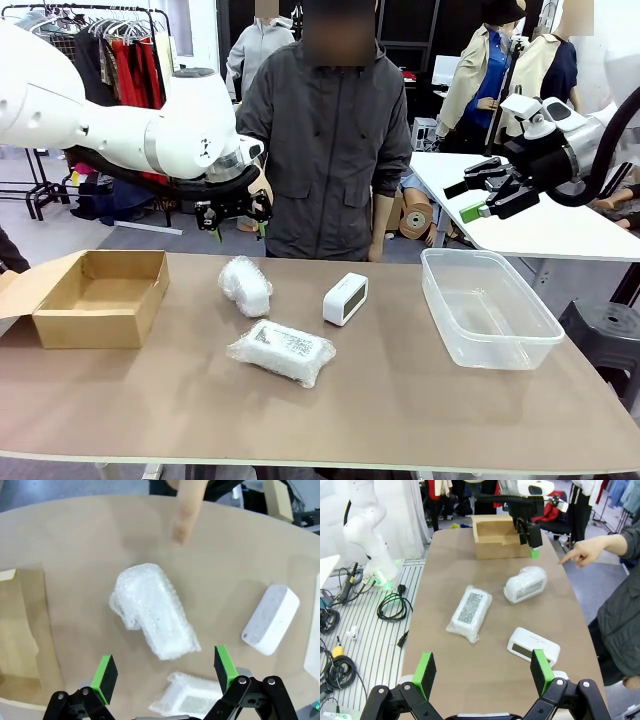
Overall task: Separate and place wrapped and unwrapped clocks.
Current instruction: Pick up the Digital clock indicated by the person.
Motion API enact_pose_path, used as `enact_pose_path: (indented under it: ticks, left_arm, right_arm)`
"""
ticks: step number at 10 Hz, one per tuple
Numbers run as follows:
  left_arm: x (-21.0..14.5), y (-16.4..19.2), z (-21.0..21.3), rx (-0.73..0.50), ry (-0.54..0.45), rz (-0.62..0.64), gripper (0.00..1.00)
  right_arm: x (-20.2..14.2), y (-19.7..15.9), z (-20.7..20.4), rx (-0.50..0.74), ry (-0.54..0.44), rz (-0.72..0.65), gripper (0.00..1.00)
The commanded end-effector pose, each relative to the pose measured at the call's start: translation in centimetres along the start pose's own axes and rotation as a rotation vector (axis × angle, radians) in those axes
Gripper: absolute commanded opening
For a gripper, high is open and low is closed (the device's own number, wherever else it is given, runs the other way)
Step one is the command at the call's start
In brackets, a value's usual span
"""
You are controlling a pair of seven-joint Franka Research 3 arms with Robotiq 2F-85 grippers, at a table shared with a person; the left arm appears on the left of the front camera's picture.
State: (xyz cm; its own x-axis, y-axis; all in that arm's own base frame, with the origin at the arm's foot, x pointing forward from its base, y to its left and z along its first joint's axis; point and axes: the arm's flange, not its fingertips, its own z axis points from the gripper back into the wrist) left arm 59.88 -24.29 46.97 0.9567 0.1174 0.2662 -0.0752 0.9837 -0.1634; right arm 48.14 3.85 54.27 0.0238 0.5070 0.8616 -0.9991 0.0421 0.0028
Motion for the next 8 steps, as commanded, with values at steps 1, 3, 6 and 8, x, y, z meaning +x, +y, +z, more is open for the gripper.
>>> enact_pose_path:
  ticks: [1,3,6,8]
  left_arm:
    - [0.1,-0.2,0.6,-0.024,-0.008,0.007,1.00]
    - [0.1,-0.2,0.6,-0.024,-0.008,0.007,1.00]
    - [0.0,-0.3,0.2,-0.008,-0.005,0.000,1.00]
    - [0.2,-1.6,-0.2,0.092,0.074,0.200,1.00]
  right_arm:
    - [0.1,0.0,0.1,0.000,-0.006,0.004,1.00]
    - [0.1,0.0,0.1,0.000,-0.006,0.004,1.00]
    - [0.1,0.0,0.1,0.000,-0.006,0.004,1.00]
    - [0.1,0.0,0.1,0.000,-0.006,0.004,1.00]
